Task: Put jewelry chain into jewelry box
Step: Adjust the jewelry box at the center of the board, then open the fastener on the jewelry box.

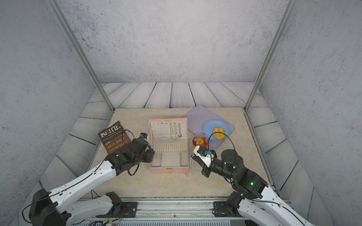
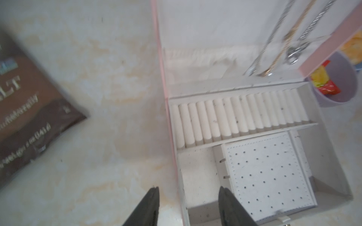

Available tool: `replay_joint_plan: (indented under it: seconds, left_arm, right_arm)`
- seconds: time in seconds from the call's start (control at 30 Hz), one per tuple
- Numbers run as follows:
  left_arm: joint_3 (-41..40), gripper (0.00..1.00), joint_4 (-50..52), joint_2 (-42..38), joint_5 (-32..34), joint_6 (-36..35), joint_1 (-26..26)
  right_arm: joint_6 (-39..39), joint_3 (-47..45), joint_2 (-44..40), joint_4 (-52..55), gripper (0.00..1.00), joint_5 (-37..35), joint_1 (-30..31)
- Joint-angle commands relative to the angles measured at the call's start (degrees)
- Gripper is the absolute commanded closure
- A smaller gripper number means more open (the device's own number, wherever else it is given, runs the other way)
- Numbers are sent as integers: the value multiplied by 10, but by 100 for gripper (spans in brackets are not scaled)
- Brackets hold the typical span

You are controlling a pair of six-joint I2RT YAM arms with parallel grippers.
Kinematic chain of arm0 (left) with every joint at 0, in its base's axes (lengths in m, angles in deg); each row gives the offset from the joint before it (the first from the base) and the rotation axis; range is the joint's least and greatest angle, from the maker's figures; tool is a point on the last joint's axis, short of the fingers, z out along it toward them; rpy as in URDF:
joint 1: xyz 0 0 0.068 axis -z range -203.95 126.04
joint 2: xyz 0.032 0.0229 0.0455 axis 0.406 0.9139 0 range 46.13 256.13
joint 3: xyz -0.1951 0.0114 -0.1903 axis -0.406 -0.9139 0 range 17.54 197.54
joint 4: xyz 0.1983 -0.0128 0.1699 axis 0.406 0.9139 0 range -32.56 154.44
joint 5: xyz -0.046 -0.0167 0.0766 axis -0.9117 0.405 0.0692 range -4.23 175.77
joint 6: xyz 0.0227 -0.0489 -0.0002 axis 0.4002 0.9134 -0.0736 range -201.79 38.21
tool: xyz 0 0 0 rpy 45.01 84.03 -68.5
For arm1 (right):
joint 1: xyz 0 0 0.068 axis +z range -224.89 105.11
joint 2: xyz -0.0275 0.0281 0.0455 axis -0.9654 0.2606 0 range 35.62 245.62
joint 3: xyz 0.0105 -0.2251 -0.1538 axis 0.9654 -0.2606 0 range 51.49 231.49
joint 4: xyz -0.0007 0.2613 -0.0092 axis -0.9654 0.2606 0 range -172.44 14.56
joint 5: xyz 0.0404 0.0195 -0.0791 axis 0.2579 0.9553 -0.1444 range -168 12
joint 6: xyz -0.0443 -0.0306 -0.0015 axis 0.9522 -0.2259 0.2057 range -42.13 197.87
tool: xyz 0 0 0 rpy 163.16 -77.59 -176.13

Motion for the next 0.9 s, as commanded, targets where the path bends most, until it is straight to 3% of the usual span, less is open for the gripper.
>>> replay_joint_plan:
  seconds: [0.0, 0.2, 0.3, 0.53, 0.87]
  left_arm:
    - [-3, 42, -146, -14, -37, -229, 1]
    - [-38, 42, -365, 24, -84, -450, -6]
    - [-37, 42, -423, 69, -119, -507, -22]
    - [-48, 46, -554, 140, -126, -576, -41]
    - [-18, 46, -601, 222, -164, -566, -84]
  right_arm:
    - [-8, 11, 18, -55, 100, 12, 3]
    - [-41, 13, 70, -130, 100, -31, 3]
    - [-35, 19, 95, -152, 100, -27, 3]
    - [6, 36, 125, -148, 100, -22, 3]
    - [32, 23, 117, -157, 100, 0, 3]
